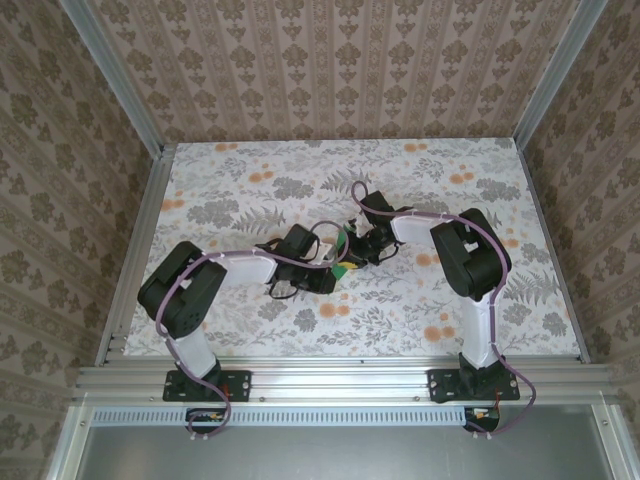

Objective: Fold a paper plane with a square sheet of paper (pick it up from the middle)
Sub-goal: Fold the wing for the fifth time at the center of the table.

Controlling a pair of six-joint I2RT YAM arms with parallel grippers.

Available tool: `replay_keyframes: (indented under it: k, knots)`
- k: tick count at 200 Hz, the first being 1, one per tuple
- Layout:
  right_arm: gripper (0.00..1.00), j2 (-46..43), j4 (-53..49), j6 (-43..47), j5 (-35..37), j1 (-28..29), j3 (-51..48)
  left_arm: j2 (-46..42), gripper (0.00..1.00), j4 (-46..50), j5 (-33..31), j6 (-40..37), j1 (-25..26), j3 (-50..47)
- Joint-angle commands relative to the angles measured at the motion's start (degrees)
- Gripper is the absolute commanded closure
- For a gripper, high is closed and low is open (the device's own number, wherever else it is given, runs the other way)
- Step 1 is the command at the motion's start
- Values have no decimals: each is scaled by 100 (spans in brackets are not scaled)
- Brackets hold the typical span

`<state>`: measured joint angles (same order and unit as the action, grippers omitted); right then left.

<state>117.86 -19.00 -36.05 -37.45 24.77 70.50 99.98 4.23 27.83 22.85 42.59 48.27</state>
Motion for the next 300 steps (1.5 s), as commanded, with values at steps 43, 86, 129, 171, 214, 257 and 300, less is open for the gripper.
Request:
replay_keyframes:
  k: [43, 86, 129, 171, 214, 257, 300]
  knots:
    - [87, 783, -491, -113, 1486, -29, -300, -67, 88, 860, 121, -210, 196, -240]
    - [87, 777, -512, -113, 1494, -31, -291, -146, 88, 996, 49, -225, 271, -366]
    - [87, 771, -499, -112, 1498, -34, -317, -472, 88, 1178, -68, -225, 295, -498]
    - [87, 772, -482, -104, 1495, -31, -335, -1000, 87, 643, -6, 233, 67, -277]
    - [87, 773, -464, -105, 1468, -27, -345, -768, 88, 47, -304, 610, -46, 31]
    - [87, 764, -464, -86, 1468, -34, -344, -150, 91, -229, -147, 669, -58, 261]
    - [86, 778, -442, -96, 1459, -34, -352, 15, 93, -137, -288, 566, -76, 244]
